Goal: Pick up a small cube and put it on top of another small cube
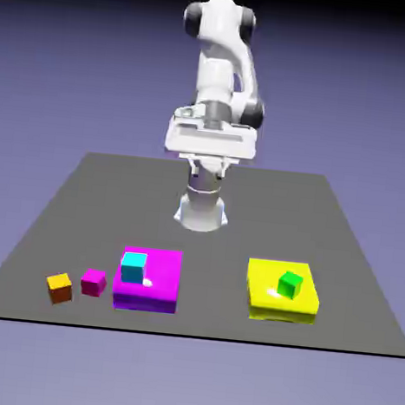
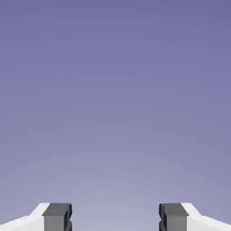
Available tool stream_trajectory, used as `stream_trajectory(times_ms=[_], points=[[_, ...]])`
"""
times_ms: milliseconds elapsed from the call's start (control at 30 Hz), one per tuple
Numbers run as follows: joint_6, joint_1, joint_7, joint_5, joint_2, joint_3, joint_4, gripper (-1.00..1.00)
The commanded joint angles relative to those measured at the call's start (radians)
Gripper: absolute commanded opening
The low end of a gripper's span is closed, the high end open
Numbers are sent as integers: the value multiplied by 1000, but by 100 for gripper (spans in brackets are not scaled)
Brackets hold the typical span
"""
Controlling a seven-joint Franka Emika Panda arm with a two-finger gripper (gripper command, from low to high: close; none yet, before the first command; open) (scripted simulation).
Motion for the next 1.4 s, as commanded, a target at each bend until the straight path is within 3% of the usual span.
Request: stream_trajectory(times_ms=[0,1033,1200,1233,1367], points=[[-33,1,12,30,36,-25,21,0],[-1058,25,378,947,1156,-792,685,0],[-981,5,313,1074,1268,-692,683,0],[-981,5,313,1074,1268,-692,683,-100],[-1056,24,376,951,1160,-788,685,-100]])
